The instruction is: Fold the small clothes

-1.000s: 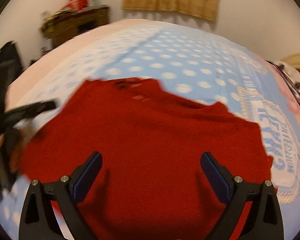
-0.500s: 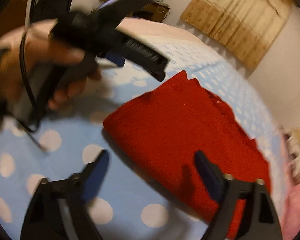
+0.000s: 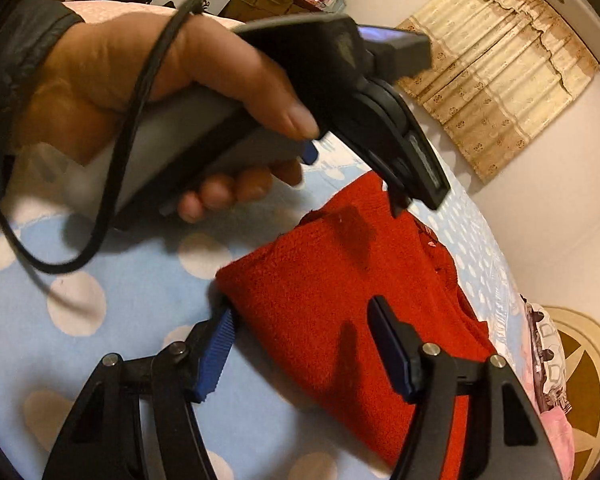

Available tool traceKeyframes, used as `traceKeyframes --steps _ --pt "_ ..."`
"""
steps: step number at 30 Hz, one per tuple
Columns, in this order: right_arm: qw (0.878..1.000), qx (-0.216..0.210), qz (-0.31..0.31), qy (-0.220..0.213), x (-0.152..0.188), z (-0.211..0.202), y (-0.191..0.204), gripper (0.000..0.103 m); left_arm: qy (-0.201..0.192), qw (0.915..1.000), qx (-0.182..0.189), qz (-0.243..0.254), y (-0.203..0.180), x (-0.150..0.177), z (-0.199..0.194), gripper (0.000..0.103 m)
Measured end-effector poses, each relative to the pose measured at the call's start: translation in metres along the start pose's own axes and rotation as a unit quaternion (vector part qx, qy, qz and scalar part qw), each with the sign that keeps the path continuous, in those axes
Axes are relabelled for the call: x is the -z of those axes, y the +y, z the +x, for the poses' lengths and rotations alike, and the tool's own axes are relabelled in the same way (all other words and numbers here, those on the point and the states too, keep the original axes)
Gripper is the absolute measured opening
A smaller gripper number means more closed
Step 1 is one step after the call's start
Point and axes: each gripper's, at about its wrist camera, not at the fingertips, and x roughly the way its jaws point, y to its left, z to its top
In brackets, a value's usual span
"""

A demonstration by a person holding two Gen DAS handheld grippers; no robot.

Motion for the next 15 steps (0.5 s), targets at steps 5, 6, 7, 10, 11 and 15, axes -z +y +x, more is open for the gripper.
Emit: traceKeyframes --steps 5,6,7,10,11,15 --pt "1.0 -0.014 0.005 -0.001 -0.002 0.001 0.003 0.049 0.002 0.9998 0.016 -0.01 0.003 -0.006 0.007 0.078" --pt "1.0 -0.017 0.003 0.0 -0.001 0.001 0.004 0.044 0.002 0.9995 0.024 -0.021 0.007 -0.007 0.007 0.07" --pt "1.0 -0.018 0.001 0.001 -0.001 0.001 0.006 0.04 0.001 0.9989 0.033 -0.032 0.011 -0.008 0.008 0.066" --pt "1.0 -0.018 0.0 0.001 -0.001 0.0 0.007 0.033 0.006 0.9958 0.058 -0.071 0.025 -0.01 0.01 0.034" --pt "1.0 -0.019 0.004 0.001 -0.001 -0.001 0.006 0.026 0.017 0.9938 0.074 -0.081 0.027 -0.009 0.013 0.012" --pt "0.999 -0.028 0.021 -0.006 -0.001 -0.007 -0.001 0.02 0.011 0.9932 0.084 -0.079 0.023 -0.007 0.011 0.011"
